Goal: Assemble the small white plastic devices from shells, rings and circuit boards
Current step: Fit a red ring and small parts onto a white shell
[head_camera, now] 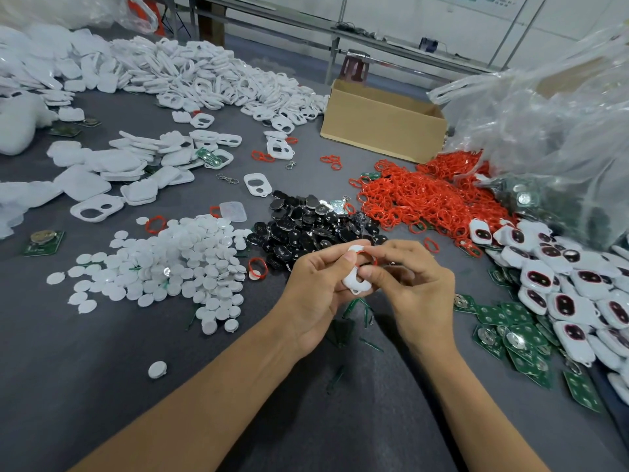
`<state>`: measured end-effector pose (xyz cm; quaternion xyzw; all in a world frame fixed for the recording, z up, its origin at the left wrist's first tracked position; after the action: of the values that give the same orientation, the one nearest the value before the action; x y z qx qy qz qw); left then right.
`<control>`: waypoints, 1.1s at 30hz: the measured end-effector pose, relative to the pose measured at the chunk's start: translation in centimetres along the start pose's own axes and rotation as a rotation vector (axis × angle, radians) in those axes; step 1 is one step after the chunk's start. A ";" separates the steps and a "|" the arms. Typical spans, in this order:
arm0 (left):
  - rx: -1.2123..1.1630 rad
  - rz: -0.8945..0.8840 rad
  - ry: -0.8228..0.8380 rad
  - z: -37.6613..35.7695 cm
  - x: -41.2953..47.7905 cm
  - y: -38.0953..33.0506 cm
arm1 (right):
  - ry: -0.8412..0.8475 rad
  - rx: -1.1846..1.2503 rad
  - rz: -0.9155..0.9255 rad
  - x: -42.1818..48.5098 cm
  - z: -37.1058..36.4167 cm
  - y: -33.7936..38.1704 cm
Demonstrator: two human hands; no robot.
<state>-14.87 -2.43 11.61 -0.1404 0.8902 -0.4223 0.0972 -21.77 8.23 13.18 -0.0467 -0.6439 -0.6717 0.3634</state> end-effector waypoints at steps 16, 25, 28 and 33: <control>0.164 -0.087 -0.041 0.1 0.0 0.0 | -0.048 -0.394 0.273 -0.6 -0.6 0.6; 0.294 -0.212 0.013 0.3 0.2 -0.8 | 0.000 0.000 -0.021 -0.3 -0.3 0.2; 0.311 -0.225 0.083 0.3 0.4 -1.0 | 0.032 0.202 -0.118 -0.2 -0.6 0.4; 0.322 -0.227 0.157 0.4 0.3 -1.1 | 0.070 0.374 -0.211 -0.3 -0.9 0.1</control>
<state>-14.82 -3.48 12.17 -0.1891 0.7944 -0.5772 0.0006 -21.07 7.53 12.97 0.1126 -0.7456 -0.5761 0.3153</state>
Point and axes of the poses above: each hand's wrist, its own x-axis towards the middle knuckle, its own z-axis out of the back of the hand, y = z × x, the point moved 3 cm from there along x, towards the middle knuckle
